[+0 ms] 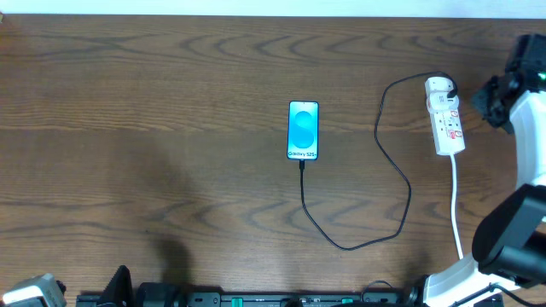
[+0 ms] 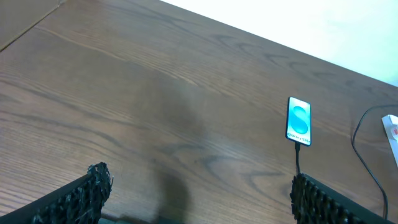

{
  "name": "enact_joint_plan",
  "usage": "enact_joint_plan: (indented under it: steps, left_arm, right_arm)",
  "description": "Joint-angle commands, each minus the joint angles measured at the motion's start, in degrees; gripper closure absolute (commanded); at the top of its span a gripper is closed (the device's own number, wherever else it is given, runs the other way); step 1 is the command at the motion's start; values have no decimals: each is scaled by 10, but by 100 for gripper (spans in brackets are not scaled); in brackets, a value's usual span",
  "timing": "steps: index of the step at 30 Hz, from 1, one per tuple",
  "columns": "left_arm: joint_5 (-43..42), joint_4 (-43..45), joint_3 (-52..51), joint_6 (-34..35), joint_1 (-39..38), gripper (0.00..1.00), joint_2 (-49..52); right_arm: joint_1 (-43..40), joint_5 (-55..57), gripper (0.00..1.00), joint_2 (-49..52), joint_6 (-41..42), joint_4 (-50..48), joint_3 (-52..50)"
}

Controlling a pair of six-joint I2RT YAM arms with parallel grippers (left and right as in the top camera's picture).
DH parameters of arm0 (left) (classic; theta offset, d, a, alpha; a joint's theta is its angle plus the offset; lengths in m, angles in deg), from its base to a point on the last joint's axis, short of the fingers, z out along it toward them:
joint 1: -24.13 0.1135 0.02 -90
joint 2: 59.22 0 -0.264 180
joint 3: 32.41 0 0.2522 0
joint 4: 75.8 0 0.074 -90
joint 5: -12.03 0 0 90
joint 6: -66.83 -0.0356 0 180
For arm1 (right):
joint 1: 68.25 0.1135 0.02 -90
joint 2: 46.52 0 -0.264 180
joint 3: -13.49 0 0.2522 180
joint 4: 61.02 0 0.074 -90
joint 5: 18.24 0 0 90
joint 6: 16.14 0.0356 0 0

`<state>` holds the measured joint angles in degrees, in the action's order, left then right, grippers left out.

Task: Plug charger to phone and switch on socket

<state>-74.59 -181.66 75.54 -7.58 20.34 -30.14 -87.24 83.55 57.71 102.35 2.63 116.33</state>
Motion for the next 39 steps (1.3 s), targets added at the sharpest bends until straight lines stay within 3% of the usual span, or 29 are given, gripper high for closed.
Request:
enact_joint_plan:
  steps: [1, 17, 39]
  left_arm:
    - [5, -22, -3, -5, 3, 5, -2]
    - [5, -22, -3, -5, 3, 5, -2]
    - [5, -22, -3, -5, 3, 5, -2]
  right_arm:
    - [-20, -38, 99, 14, 59, 8, 1]
    - [-34, -203, 99, 135, 92, -74, 1]
    - [-1, -207, 99, 191, 91, -134, 1]
